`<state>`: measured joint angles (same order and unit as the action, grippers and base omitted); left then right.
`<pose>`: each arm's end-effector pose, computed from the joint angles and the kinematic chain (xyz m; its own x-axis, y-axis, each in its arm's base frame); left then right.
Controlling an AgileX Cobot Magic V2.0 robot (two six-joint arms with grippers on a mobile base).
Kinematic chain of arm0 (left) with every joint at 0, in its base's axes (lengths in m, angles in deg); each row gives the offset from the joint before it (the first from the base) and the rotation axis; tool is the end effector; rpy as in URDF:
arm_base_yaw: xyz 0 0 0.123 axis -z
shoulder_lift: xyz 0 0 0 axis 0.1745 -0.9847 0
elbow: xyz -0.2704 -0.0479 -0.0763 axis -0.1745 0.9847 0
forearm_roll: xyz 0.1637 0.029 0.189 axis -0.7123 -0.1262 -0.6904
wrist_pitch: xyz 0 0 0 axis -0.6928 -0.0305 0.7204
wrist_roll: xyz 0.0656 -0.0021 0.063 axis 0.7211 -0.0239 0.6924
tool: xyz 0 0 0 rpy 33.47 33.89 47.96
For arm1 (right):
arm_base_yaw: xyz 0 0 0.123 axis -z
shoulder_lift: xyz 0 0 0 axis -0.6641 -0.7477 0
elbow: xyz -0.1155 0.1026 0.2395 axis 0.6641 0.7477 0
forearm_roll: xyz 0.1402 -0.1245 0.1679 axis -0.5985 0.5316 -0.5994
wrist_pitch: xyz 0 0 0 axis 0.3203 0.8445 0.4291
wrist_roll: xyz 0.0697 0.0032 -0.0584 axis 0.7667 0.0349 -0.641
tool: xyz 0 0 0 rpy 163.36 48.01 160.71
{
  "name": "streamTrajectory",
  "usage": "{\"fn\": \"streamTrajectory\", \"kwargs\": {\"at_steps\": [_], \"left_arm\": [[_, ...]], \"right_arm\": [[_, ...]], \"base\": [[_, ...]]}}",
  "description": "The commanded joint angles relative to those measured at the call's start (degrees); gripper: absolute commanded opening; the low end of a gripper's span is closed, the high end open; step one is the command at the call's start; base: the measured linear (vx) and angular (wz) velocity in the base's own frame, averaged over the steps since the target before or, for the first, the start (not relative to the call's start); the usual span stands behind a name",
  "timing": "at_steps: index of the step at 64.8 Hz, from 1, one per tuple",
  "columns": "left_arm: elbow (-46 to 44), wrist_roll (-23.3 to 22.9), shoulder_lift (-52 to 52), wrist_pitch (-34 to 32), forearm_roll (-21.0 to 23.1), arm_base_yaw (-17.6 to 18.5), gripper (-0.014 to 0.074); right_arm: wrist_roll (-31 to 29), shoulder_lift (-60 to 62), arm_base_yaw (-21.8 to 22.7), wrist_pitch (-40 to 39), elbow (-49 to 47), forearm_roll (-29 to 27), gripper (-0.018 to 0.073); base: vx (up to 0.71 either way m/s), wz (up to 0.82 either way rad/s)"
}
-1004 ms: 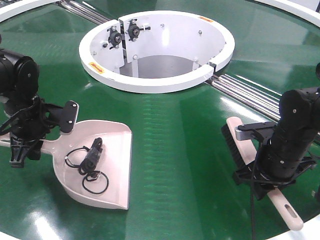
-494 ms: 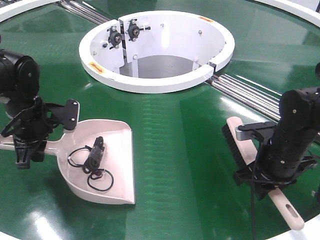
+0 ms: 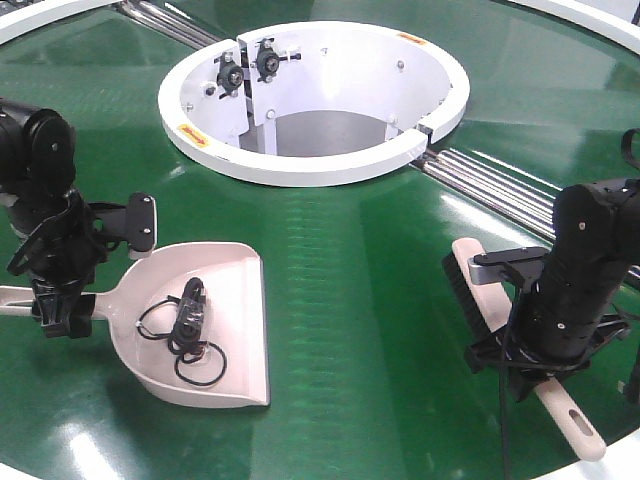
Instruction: Clean and inspect green conveyor with broom and dustpan
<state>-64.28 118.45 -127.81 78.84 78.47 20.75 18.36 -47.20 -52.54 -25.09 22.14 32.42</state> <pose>0.3470 -0.0560 0.2317 -0.2153 0.9719 0.0950 0.9764 0.2122 0.0411 0.2820 0.0545 0.1921 -0.9751 -0.2094 0.0734 -0.2098 0.9777 0.0016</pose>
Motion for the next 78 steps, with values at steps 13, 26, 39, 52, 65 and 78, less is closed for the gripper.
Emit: {"fn": "streamTrajectory", "kwargs": {"at_steps": [13, 26, 39, 52, 65, 78], "left_arm": [[-1.48, -0.65, 4.90, 1.31, 3.03, -0.30, 0.0538], [-1.48, -0.65, 7.07, 1.31, 3.54, -0.30, 0.0538], [-1.48, -0.67, 12.09, 1.31, 7.95, -0.30, 0.0538], [-1.48, -0.67, 19.80, 1.31, 14.02, -0.30, 0.0538], [-1.48, -11.87, 29.15, 0.78, 21.36, -0.17, 0.0533], [-1.48, -20.11, 37.23, -7.40, 23.81, -0.17, 0.0533]], "right_arm": [[1.18, 2.03, 0.36, -2.42, -1.41, 1.65, 0.0354], [1.18, 2.90, 0.36, -3.15, -1.41, 1.90, 0.0496], [1.18, 7.88, 0.36, -3.83, -2.01, 2.01, 0.0516], [1.18, 14.03, 0.36, -1.78, -7.88, 1.97, 0.0516], [0.44, 21.18, 0.36, -5.30, -14.07, 2.01, 0.0516], [-1.32, 31.13, 0.36, -13.46, -13.05, 2.31, 0.0516]], "base": [[0.00, 0.00], [0.00, 0.00], [0.00, 0.00], [0.00, 0.00], [0.00, 0.00], [0.00, 0.00]]}}
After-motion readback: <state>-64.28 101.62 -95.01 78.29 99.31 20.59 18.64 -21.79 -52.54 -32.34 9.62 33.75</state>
